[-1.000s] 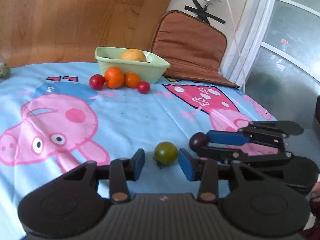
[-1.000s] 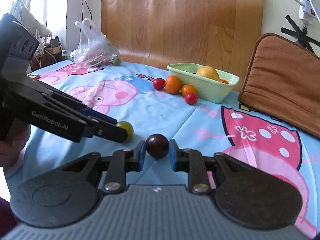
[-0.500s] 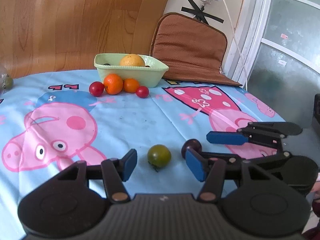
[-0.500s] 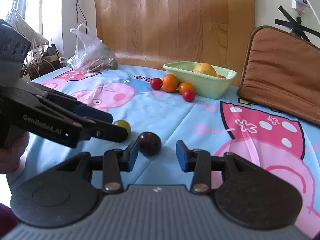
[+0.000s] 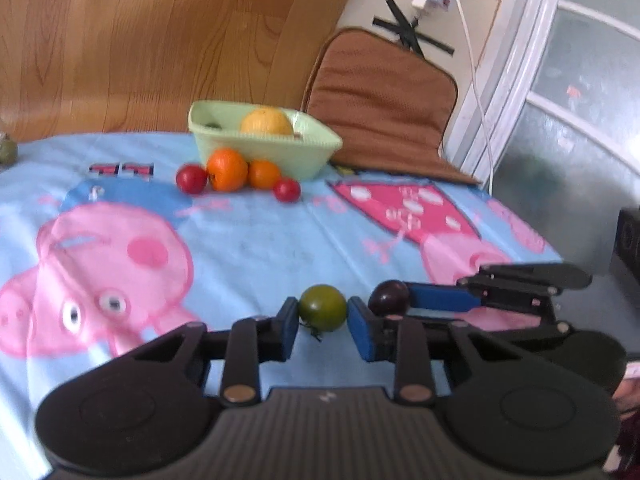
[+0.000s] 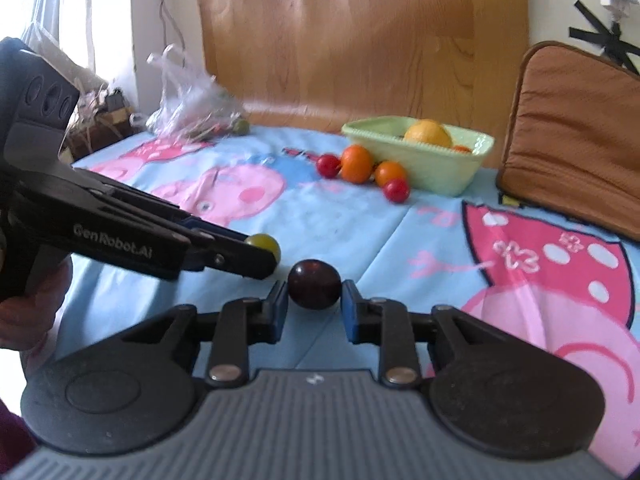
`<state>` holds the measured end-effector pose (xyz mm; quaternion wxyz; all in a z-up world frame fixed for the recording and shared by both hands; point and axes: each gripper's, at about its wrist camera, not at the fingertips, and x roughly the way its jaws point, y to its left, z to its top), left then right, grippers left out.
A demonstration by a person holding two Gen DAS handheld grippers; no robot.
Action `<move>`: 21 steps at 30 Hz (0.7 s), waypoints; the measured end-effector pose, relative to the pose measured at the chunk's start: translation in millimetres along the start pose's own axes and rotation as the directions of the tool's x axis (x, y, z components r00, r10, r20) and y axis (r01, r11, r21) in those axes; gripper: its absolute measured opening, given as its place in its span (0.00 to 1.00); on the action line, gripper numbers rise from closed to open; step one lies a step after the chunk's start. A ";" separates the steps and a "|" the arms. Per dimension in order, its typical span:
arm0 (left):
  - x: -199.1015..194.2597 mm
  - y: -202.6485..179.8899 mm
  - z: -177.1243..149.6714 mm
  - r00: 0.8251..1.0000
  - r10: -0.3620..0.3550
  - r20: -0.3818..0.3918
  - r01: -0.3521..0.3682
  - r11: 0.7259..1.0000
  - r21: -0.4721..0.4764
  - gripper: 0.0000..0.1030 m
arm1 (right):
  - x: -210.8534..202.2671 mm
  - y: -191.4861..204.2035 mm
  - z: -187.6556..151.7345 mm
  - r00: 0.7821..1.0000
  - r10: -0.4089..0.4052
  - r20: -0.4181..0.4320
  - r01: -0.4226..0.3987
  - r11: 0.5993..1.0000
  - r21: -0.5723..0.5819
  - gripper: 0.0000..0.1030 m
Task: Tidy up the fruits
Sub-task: 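Carry the tomato and plum into the green bowl and release both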
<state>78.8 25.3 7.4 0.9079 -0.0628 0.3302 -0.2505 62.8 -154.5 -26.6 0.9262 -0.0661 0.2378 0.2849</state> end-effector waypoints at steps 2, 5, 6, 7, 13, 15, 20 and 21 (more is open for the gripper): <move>1.6 2.9 15.6 1.000 -0.009 0.019 0.009 1.000 0.000 0.26 | 0.4 -6.7 8.2 1.000 -0.007 0.030 0.007 1.000 0.021 0.30; 9.2 6.7 44.2 0.999 -0.011 0.049 0.010 1.000 0.017 0.26 | 4.9 -19.9 28.1 0.996 -0.031 0.083 0.029 0.999 0.030 0.30; 14.3 8.6 56.2 0.998 -0.002 0.065 0.000 1.000 0.028 0.26 | 7.5 -24.7 35.0 0.994 -0.039 0.100 0.037 0.999 0.030 0.30; 19.7 10.0 65.9 0.997 0.009 0.077 -0.012 0.999 0.037 0.26 | 11.6 -31.0 43.4 0.992 -0.051 0.118 0.047 0.998 0.034 0.30; 68.8 35.8 125.9 0.994 0.052 0.101 -0.052 0.999 -0.002 0.26 | 53.4 -74.6 80.9 0.977 -0.129 0.171 0.115 0.989 0.090 0.30; 84.6 44.8 137.5 0.994 0.065 0.089 -0.064 0.998 -0.020 0.26 | 69.2 -88.1 87.3 0.975 -0.148 0.163 0.131 0.985 0.111 0.30; 114.9 55.7 147.8 0.994 0.098 0.054 -0.097 0.995 -0.018 0.27 | 95.4 -109.6 93.5 0.977 -0.163 0.137 0.146 0.981 0.127 0.30; 120.2 57.3 148.6 0.993 0.106 0.043 -0.106 0.994 -0.018 0.27 | 98.2 -111.4 92.5 0.978 -0.166 0.129 0.149 0.980 0.129 0.30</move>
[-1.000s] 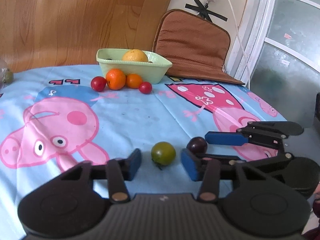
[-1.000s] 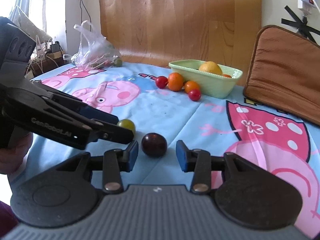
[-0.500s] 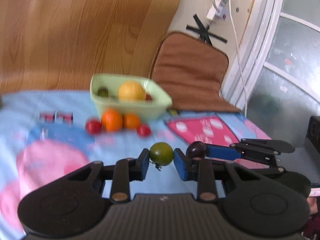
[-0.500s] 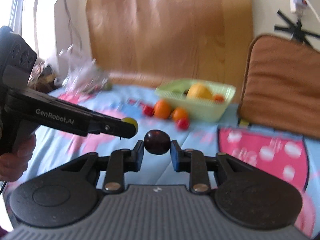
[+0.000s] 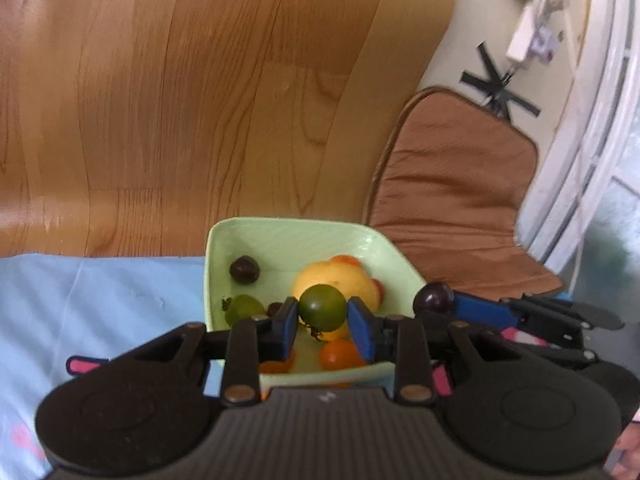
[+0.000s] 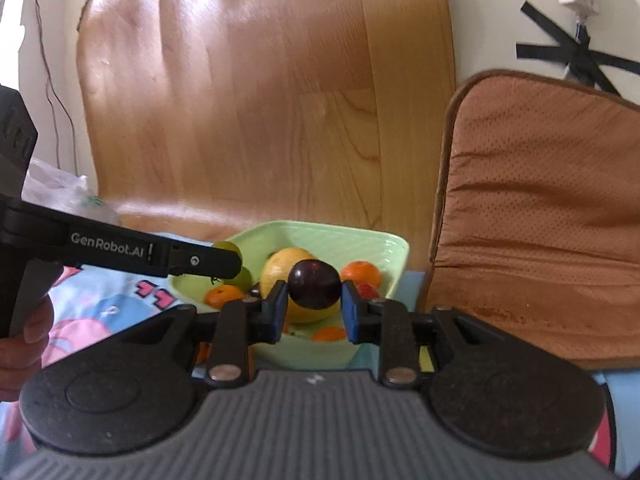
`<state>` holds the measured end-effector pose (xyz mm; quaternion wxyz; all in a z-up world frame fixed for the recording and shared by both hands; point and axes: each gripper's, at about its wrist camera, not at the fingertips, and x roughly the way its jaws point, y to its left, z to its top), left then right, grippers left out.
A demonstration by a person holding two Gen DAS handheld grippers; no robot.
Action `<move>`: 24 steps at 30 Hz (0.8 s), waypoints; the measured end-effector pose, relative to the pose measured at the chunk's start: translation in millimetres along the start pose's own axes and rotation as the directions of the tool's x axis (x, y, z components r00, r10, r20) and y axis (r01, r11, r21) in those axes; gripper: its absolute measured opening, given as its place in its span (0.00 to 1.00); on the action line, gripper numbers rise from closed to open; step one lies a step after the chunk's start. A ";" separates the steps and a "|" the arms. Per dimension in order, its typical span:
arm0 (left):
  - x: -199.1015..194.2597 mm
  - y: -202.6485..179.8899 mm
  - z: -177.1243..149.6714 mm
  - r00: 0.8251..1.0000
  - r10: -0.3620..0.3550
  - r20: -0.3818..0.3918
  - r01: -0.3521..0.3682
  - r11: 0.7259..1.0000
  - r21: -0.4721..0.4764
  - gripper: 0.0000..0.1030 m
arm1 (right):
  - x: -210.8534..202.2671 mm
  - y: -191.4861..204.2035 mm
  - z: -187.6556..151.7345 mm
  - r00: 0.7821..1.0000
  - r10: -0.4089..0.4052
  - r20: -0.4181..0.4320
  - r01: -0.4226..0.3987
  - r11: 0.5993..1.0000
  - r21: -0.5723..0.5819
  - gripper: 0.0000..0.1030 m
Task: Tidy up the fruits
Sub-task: 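Carry the tomato and plum into the green bowl and release both, then grasp a red cherry tomato with the left gripper while the right grasps another red tomato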
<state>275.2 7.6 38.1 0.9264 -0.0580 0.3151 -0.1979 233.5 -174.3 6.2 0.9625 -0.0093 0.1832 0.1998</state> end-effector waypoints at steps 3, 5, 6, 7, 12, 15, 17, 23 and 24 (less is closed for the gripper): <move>13.0 5.3 0.8 0.999 0.022 -0.028 -0.022 1.000 -0.015 0.28 | 10.5 -4.2 0.7 1.000 0.001 -0.023 0.000 1.000 0.013 0.31; 17.2 6.9 1.7 0.999 0.041 -0.037 -0.041 0.999 -0.018 0.35 | 14.0 -5.0 -0.7 0.999 0.001 -0.035 -0.001 1.000 0.019 0.31; 16.8 7.5 2.1 0.998 0.043 -0.035 -0.044 0.999 -0.021 0.37 | 14.4 -4.4 -1.0 1.000 0.002 -0.031 -0.001 1.000 0.016 0.32; 13.6 8.3 2.3 0.999 0.039 -0.028 -0.040 0.999 -0.029 0.37 | 12.2 -2.0 -1.0 1.000 -0.004 -0.028 0.004 1.000 0.010 0.32; -29.9 21.1 -3.4 0.999 0.012 0.051 -0.008 0.997 -0.072 0.37 | -11.1 0.8 3.0 0.999 -0.008 0.038 0.008 1.000 0.019 0.32; -53.9 32.5 -17.0 0.997 0.021 0.075 -0.014 0.997 -0.081 0.41 | -30.0 5.6 -0.9 0.999 0.029 0.045 -0.031 0.999 0.035 0.32; -63.4 39.4 -32.7 0.996 0.038 0.077 -0.034 0.997 -0.064 0.49 | -40.5 9.8 -8.9 0.998 0.061 0.029 -0.062 0.997 0.040 0.32; -55.9 44.8 -60.9 1.000 0.013 0.004 -0.013 1.000 0.013 0.55 | -30.2 22.7 -27.6 0.990 0.114 -0.089 -0.109 0.992 0.062 0.33; -54.0 43.7 -62.6 1.000 0.013 0.000 -0.013 0.999 0.035 0.56 | -26.6 25.0 -28.4 0.988 0.113 -0.105 -0.108 0.993 0.056 0.38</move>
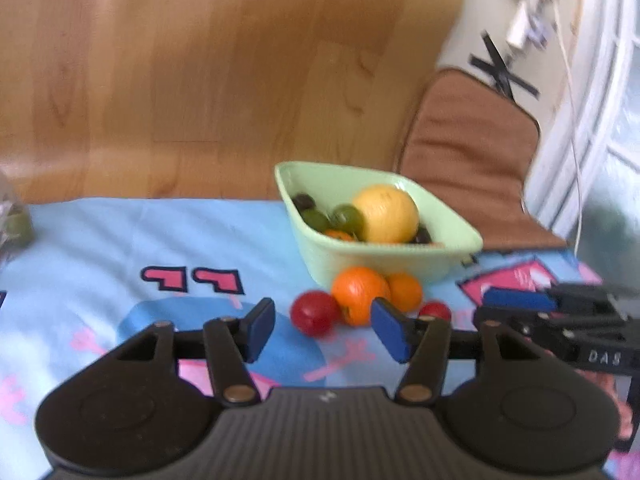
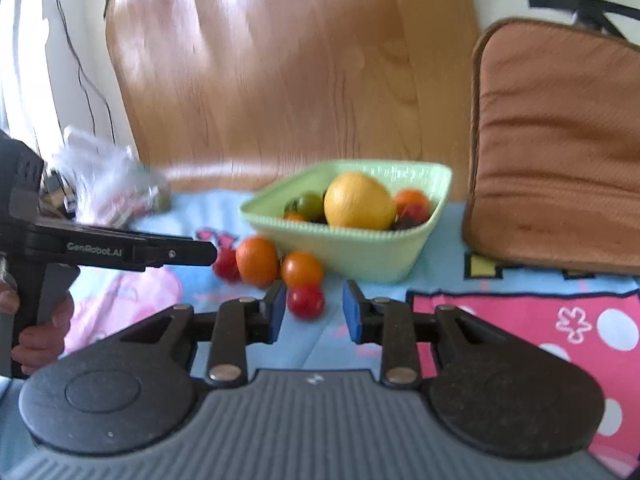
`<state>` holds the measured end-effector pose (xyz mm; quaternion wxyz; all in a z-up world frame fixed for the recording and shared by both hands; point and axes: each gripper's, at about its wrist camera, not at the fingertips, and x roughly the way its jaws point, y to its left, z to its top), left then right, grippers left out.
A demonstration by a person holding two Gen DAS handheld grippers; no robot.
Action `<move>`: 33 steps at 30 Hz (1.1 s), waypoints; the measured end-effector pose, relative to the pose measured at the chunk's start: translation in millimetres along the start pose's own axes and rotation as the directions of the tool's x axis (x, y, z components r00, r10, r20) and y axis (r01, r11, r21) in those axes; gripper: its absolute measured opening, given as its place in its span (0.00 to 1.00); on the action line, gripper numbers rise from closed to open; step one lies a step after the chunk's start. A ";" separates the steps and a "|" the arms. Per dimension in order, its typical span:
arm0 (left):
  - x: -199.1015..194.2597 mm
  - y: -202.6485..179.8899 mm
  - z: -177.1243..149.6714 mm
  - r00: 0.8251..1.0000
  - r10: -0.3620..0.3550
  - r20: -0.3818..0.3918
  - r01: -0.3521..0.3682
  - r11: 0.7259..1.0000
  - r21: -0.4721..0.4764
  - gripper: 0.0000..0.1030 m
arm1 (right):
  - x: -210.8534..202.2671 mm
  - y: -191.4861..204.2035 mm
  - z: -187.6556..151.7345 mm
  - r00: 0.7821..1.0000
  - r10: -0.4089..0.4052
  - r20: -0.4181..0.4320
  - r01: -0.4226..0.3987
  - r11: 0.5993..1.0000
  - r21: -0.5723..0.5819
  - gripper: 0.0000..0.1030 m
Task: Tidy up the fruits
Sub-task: 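Grasp a red cherry tomato with the left gripper while the right grasps another red tomato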
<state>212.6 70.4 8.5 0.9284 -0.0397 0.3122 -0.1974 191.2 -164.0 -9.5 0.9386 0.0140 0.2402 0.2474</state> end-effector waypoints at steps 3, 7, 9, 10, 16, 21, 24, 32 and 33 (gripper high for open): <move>6.5 -1.4 -0.7 1.000 -0.004 -0.009 0.004 0.998 0.065 0.58 | 8.4 2.4 0.9 1.000 0.008 -0.019 -0.008 1.000 0.000 0.48; 18.9 2.6 3.5 0.996 -0.052 -0.066 0.058 0.995 0.081 0.57 | 21.7 6.3 5.1 0.998 0.014 -0.056 -0.015 1.000 -0.010 0.48; 22.9 1.4 4.2 0.995 -0.058 -0.086 0.067 0.992 0.106 0.51 | 28.3 7.8 5.5 0.997 0.016 -0.080 -0.017 1.000 -0.009 0.48; 24.3 1.0 4.4 0.994 -0.058 -0.091 0.067 0.992 0.109 0.49 | 31.8 7.5 5.3 0.996 0.017 -0.092 -0.018 1.000 -0.006 0.48; 15.2 8.7 -3.7 0.995 -0.070 -0.076 0.074 0.996 0.049 0.28 | 34.1 7.8 2.4 0.994 0.014 -0.109 -0.014 1.000 0.001 0.27; -5.9 -1.2 -22.1 0.997 -0.035 -0.062 0.037 0.999 0.034 0.28 | 15.1 16.8 -10.4 0.996 0.013 -0.093 -0.014 1.000 -0.004 0.27; -25.8 -18.4 -38.6 0.999 -0.007 -0.049 0.009 0.999 0.048 0.28 | -3.6 21.2 -19.9 0.996 0.020 -0.082 -0.019 1.000 0.013 0.27; -64.5 -62.3 -76.6 0.995 0.092 -0.032 -0.091 0.996 0.022 0.28 | -56.6 39.3 -53.3 0.998 0.016 -0.056 -0.014 0.999 0.039 0.27; -68.0 -66.8 -79.9 0.994 0.104 -0.029 -0.104 0.994 0.018 0.28 | -61.5 41.4 -57.9 0.999 0.013 -0.052 -0.011 0.999 0.041 0.27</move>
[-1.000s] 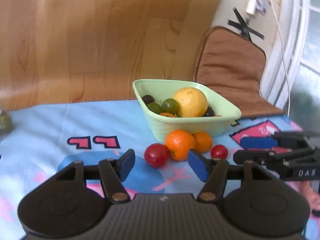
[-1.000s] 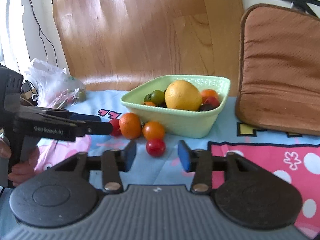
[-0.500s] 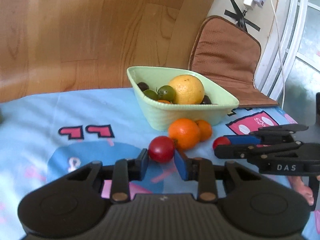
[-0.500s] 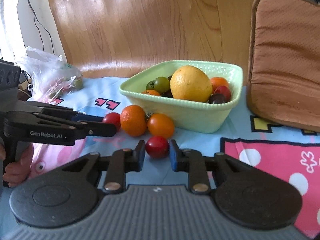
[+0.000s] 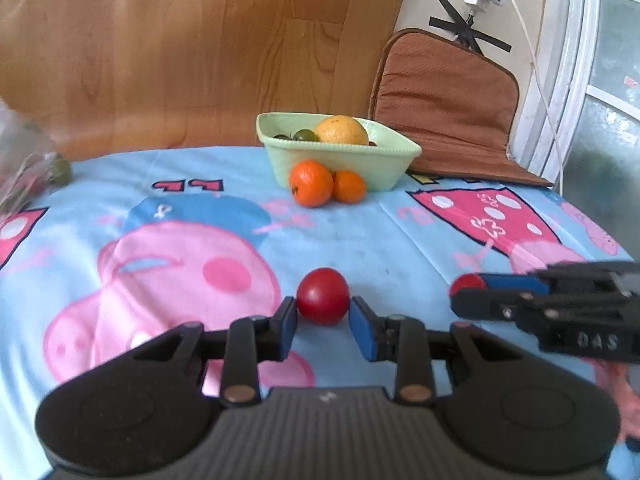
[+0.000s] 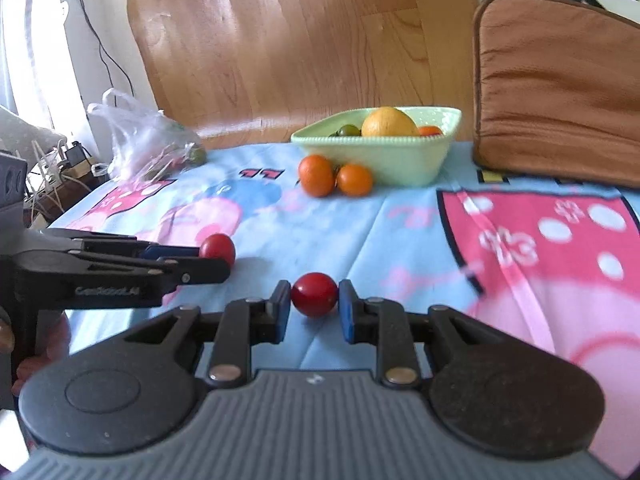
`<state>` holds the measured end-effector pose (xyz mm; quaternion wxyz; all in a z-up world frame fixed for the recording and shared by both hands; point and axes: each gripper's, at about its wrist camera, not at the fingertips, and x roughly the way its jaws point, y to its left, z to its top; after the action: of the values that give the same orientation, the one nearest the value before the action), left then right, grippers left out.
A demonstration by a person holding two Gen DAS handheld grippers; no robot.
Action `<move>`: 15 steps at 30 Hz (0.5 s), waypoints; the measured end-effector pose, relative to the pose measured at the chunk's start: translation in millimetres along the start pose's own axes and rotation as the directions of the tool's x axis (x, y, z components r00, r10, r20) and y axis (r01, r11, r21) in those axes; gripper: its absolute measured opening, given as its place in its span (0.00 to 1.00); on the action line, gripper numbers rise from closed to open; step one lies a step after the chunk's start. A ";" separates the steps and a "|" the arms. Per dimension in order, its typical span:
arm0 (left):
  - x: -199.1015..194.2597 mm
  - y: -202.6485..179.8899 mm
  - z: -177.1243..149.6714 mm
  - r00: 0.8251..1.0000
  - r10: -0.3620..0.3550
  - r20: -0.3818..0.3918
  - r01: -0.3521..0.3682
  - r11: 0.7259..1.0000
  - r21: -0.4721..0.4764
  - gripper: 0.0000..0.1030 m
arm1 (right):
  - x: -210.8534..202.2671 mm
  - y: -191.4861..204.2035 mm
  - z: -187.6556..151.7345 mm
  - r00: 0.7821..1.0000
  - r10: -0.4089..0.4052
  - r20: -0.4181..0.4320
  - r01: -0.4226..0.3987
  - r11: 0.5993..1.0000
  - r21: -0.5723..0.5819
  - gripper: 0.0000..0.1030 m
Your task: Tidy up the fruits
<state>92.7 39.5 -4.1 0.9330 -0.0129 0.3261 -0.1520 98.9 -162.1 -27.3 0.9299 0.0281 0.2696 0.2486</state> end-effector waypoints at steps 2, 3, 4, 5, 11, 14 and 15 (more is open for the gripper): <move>-6.1 -5.6 -4.7 1.000 0.014 0.001 -0.014 1.000 -0.008 0.28 | -9.9 3.7 -8.9 1.000 -0.007 0.007 0.007 1.000 0.005 0.27; -8.8 -7.8 -6.8 1.000 0.018 0.001 -0.018 1.000 -0.015 0.28 | -14.0 5.5 -12.5 1.000 -0.009 0.014 0.009 1.000 0.005 0.27; -11.5 -10.2 -8.9 1.000 0.022 0.002 -0.022 1.000 -0.019 0.28 | -18.8 7.9 -16.1 1.000 -0.013 0.020 0.013 1.000 0.001 0.27; -14.3 -12.6 -10.8 1.000 0.027 0.006 -0.027 0.999 -0.020 0.28 | -23.1 10.2 -19.2 0.999 -0.019 0.027 0.019 1.000 -0.005 0.27; -26.1 -21.5 -22.7 0.999 0.033 0.010 -0.033 0.999 -0.039 0.28 | -40.2 18.0 -32.5 0.997 -0.050 0.059 0.052 0.998 -0.026 0.27; -29.4 -26.7 -27.9 0.999 0.034 0.015 -0.034 0.999 -0.026 0.28 | -43.3 19.7 -34.8 0.995 -0.068 0.076 0.070 0.997 -0.033 0.27; -29.7 -28.4 -29.2 0.999 0.040 0.018 -0.040 0.999 -0.019 0.28 | -43.2 19.7 -35.6 0.995 -0.069 0.076 0.072 0.997 -0.033 0.27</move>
<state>45.1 23.3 -5.6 0.9387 -0.0164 0.3189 -0.1301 40.1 -168.4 -33.0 0.9479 0.0111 0.2307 0.2193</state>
